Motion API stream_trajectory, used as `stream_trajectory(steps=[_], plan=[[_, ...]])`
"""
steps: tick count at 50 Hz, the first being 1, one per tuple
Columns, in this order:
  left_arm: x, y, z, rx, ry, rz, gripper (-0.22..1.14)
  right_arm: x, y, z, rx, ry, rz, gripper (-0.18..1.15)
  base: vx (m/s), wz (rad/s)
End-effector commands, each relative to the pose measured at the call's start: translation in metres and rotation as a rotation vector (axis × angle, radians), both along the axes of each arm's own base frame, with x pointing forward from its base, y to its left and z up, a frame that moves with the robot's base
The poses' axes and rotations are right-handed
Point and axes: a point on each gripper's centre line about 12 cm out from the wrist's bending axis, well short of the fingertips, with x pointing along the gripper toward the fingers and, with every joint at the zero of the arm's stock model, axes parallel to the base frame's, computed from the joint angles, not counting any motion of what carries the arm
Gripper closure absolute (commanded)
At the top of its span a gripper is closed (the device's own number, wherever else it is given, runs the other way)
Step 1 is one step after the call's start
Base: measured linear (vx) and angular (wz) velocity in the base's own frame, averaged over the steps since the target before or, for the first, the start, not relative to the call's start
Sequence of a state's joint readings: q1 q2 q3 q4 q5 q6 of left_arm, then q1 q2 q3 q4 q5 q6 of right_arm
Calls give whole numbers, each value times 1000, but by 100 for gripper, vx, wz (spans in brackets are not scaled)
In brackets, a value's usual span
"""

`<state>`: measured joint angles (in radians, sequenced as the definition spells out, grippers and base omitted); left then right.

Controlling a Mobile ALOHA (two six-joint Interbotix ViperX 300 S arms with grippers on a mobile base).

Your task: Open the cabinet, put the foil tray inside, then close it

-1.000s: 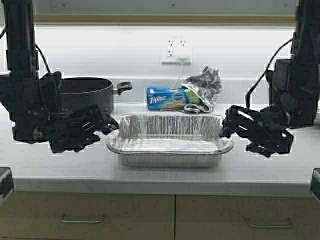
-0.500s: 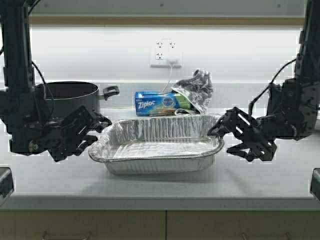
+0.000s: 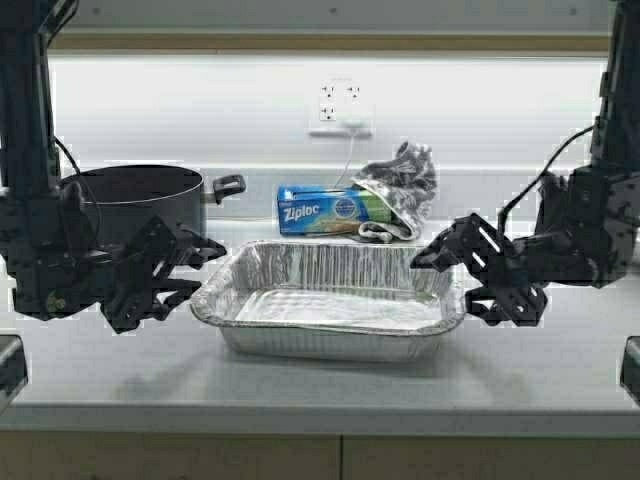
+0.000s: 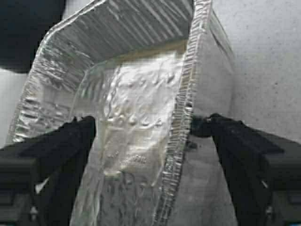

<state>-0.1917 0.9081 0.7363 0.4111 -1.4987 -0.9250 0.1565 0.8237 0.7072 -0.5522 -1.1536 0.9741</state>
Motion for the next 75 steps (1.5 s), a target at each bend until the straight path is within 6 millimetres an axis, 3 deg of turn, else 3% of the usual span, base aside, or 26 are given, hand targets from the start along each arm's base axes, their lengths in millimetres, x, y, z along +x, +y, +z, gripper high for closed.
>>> stream_trajectory(steps=[1, 11, 19, 28, 32, 35, 38, 41, 44, 48, 51, 58, 75], plan=[[16, -3, 17, -19, -67, -1, -3, 6, -9, 9, 17, -37, -24, -6, 2, 4], [24, -4, 13, -20, -44, -2, -2, 4, -24, 11, 40, -49, -55, -5, 1, 1], [29, -8, 7, -41, -17, -24, -2, 2, -25, 10, 43, -43, -41, -2, 0, 0], [31, -17, 7, -75, -2, -94, 5, -1, -24, 8, 51, -41, -30, 19, 0, 0], [30, -20, 6, -86, 5, -128, 21, -3, -23, 7, 63, -32, -25, 41, 0, 0], [28, -22, 6, -88, 9, -152, 45, -4, -23, 7, 70, -35, -24, 62, 0, 0], [25, -23, 7, -87, 13, -164, 76, -5, -23, 10, 81, -47, -21, 87, 0, 0], [22, -22, 9, -81, 13, -167, 101, -8, -22, 13, 110, -60, -22, 102, 0, 0], [19, -21, 12, -80, 15, -166, 103, -9, -22, 17, 133, -71, -25, 100, 0, 0], [15, -21, 18, -81, 16, -167, 89, -14, -20, 23, 157, -80, -15, 88, 0, 0], [12, -21, 26, -86, 9, -170, 84, -17, -17, 30, 180, -77, 15, 87, 0, 0], [-1, -19, 45, -99, 0, -172, 90, -26, -11, 49, 203, -82, 87, 90, 0, 0], [-38, -11, 104, -107, -33, -173, 89, -56, -12, 94, 211, -107, 107, 90, 0, 0]])
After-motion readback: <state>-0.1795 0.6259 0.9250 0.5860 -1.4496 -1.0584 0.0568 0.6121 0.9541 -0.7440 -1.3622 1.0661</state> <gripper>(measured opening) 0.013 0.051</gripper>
